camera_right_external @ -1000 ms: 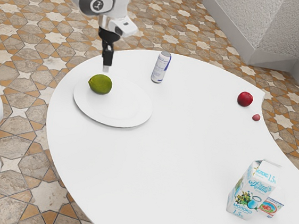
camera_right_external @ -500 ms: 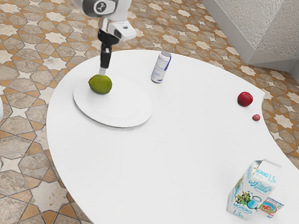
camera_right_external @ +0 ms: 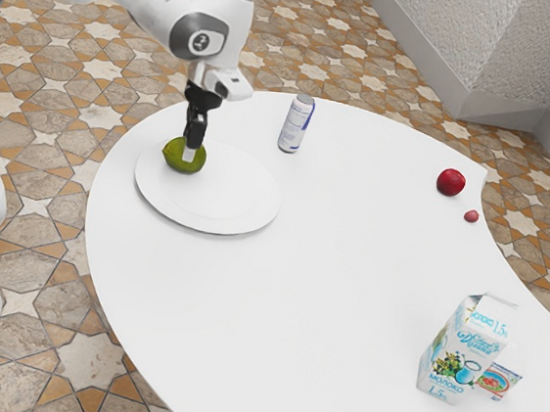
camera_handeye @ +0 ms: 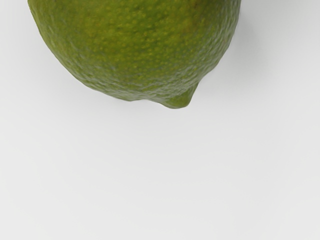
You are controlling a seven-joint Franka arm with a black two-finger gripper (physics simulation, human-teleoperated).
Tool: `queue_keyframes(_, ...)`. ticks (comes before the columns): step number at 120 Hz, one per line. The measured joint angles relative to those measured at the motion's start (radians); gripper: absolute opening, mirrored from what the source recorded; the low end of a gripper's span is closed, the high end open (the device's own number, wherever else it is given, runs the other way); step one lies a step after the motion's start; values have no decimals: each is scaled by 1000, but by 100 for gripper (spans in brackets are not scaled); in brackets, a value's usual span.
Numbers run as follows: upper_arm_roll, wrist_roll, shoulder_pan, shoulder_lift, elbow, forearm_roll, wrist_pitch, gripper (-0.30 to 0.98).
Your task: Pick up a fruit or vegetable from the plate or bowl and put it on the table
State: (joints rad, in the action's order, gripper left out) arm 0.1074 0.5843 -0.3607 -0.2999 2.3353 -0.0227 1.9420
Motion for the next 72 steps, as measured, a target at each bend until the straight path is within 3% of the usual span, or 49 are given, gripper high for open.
queue_keyframes(27,0,13,-3,33,13,-28,18,68)
queue_keyframes(45,0,16,-1,29,10,-31,25,41)
queue_keyframes(56,-11,12,9,13,-8,-24,27,36)
queue_keyframes(72,-163,-18,65,79,-286,22,-47,35)
